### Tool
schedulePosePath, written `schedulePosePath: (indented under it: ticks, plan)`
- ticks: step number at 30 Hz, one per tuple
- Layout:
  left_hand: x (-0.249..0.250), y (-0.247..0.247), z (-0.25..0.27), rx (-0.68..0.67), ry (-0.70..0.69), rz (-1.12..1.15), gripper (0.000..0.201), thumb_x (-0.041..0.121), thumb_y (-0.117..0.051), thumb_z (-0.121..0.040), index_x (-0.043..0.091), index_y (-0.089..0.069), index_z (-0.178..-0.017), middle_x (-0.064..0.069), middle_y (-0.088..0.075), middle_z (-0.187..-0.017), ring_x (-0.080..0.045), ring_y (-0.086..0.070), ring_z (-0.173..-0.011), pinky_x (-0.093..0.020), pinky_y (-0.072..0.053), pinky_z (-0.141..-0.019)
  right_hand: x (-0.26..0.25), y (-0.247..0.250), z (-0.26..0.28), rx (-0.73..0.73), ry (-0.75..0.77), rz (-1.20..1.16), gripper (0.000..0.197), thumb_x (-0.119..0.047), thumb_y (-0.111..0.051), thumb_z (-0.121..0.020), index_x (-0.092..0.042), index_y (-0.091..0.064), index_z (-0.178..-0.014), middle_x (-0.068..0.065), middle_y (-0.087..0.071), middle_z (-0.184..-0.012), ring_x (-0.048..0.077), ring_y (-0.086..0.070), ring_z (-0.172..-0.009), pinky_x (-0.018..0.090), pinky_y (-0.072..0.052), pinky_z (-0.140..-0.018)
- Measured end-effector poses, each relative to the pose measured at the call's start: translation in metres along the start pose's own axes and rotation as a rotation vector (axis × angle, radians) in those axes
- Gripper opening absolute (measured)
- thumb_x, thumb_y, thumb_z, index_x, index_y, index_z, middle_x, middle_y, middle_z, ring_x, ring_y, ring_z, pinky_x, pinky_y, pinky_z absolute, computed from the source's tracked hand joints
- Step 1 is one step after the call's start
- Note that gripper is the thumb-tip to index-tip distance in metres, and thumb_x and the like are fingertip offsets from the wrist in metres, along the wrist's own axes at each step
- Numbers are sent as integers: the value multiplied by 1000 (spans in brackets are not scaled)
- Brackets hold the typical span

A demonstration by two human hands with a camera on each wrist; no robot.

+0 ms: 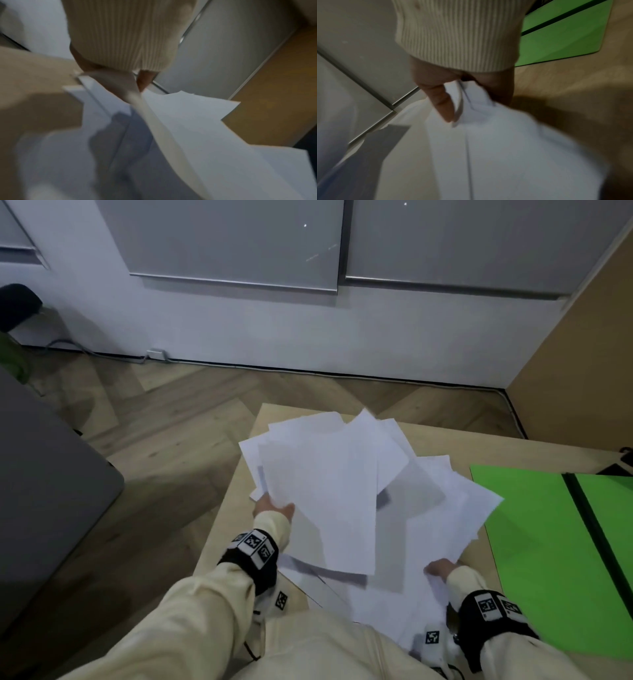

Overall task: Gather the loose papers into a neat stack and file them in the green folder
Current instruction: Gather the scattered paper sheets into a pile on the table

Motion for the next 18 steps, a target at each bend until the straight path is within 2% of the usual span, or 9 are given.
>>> schedulePosePath:
  ticks: [2, 3, 4, 5, 7, 9, 14, 16, 18]
  plan:
    - [-7, -12, 4, -81, 68, -207, 52, 19, -65, -79, 5, -48, -127, -11, -59, -122, -29, -61, -111, -30, -50, -95, 1, -5, -6, -138, 62, 11, 62, -18, -70, -81, 13, -45, -129, 25, -55, -130, 30, -62, -112, 29, -46, -78]
    - [-10, -18, 6, -162, 86, -293, 55, 21, -69, -77, 5, -46, -125, -12, -59, -118, -29, -62, -108, -30, -52, -90, 2, -5, -8, -154, 106, -71, 65, -24, -83, -65, 11, -58, -113, 20, -67, -110, 28, -72, -88, 30, -50, -73]
    - [-14, -25, 8, -263, 92, -349, 60, 22, -74, -73, 4, -44, -122, -13, -62, -111, -29, -66, -98, -30, -55, -80, 0, -7, -9, -160, 123, -130, 62, -29, -87, -56, 5, -64, -101, 13, -70, -101, 26, -73, -77, 30, -53, -70]
    - [-18, -30, 10, -371, 108, -368, 60, 20, -79, -70, 3, -45, -116, -14, -66, -98, -28, -70, -81, -30, -58, -64, -2, -10, -5, -154, 118, -188, 59, -33, -85, -59, 0, -64, -104, 14, -69, -108, 27, -70, -87, 33, -53, -79]
    - [-26, -37, 16, -564, 148, -385, 39, 11, -81, -69, 2, -51, -93, -11, -68, -63, -19, -65, -43, -27, -54, -41, -5, -14, -3, -99, 136, -146, 55, -31, -62, -86, -4, -50, -131, 13, -49, -140, 29, -48, -127, 35, -35, -106]
    - [-33, -41, 17, -652, 160, -331, 25, 10, -80, -70, 4, -57, -80, -8, -68, -48, -17, -60, -35, -27, -55, -44, -3, -19, -4, -105, 68, -141, 55, -34, -42, -97, -7, -32, -143, 12, -32, -150, 28, -31, -139, 35, -23, -113]
    - [-31, -36, -15, -290, 189, 171, 36, 14, -73, -78, 4, -54, -108, -14, -66, -63, -22, -58, -53, -28, -44, -49, 4, -8, -7, 4, 46, 161, 69, -30, -59, -88, 9, -33, -139, 23, -35, -148, 34, -35, -137, 35, -32, -107]
    - [-23, -31, -23, -243, 147, 199, 35, 11, -69, -81, 11, -50, -110, -14, -62, -64, -21, -55, -51, -26, -42, -49, 3, -5, -3, 16, 29, 259, 71, -38, -55, -90, 3, -31, -142, 19, -30, -151, 31, -33, -139, 31, -32, -104]
    - [-15, -30, -25, -262, 76, 127, 32, 9, -66, -82, 17, -51, -109, -11, -60, -61, -18, -52, -42, -24, -44, -50, 4, -1, 2, -8, 27, 365, 71, -51, -49, -89, -9, -33, -144, 12, -24, -156, 27, -28, -142, 30, -25, -113]
Point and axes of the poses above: each hand's wrist, its own z-axis away from the middle knuckle, its own y-axis out of the back of the hand, x = y × z, the point moved 2 cm from there along -z, towards the middle knuckle
